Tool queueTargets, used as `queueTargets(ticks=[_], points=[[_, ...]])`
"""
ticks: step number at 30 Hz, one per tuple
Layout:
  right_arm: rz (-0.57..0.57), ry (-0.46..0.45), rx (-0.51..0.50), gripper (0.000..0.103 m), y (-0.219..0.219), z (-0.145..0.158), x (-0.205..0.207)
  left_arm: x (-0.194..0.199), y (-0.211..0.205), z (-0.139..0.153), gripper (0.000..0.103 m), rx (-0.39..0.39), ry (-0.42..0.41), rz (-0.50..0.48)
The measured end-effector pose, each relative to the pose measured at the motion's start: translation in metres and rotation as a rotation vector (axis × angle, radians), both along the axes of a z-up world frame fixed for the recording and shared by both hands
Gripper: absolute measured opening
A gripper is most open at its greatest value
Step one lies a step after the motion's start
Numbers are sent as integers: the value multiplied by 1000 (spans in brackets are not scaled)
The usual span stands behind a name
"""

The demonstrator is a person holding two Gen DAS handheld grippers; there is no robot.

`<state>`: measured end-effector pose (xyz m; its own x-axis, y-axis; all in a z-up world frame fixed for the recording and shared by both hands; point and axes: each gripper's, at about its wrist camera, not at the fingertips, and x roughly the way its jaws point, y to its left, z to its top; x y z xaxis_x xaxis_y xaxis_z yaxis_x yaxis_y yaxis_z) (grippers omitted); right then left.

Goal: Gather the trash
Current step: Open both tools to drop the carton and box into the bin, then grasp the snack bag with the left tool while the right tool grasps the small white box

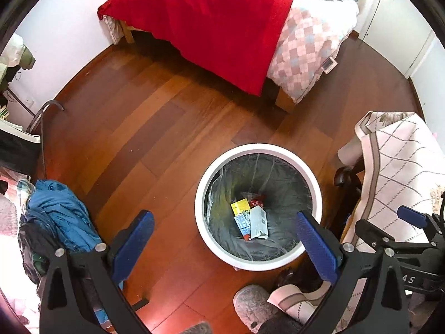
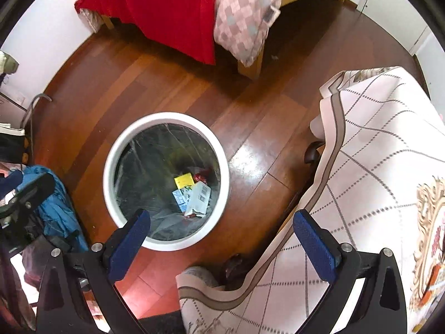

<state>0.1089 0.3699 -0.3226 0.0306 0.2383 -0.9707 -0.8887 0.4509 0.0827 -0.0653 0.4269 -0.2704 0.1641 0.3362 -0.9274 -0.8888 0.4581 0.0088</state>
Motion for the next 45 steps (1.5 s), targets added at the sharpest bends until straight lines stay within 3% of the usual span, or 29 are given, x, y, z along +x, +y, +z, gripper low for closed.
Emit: queueTargets(ticks=[14, 18, 22, 23, 25, 28, 34, 38, 42, 45], points=[[-30, 13, 194, 103, -49, 102, -24, -13, -49, 86, 103, 126, -46, -44], [-38, 54, 309, 103, -80, 137, -24, -10, -70, 115, 103, 177, -67, -48], [-101, 27, 412, 103, -135, 172, -11, 4, -102, 140, 103, 227, -141, -81], [-128, 20, 424, 101, -153, 178, -4, 10, -112, 145, 103, 236, -160, -93], [-183, 16, 447, 82, -189, 186, 11, 28, -134, 150, 103, 251, -196, -132], [-287, 31, 441, 76, -255, 184, 45, 66, -165, 143, 103, 231, -185, -214], [-518, 18, 356, 76, -394, 156, 116, 170, -251, 102, 103, 176, -107, -415], [-633, -27, 197, 76, -480, 129, 172, 246, -323, 67, 103, 165, -35, -550], [-649, -78, -12, 76, -539, 98, 229, 306, -378, 40, 103, 175, 44, -688], [-576, -98, -177, 76, -562, 73, 269, 339, -403, 23, 103, 195, 95, -757]])
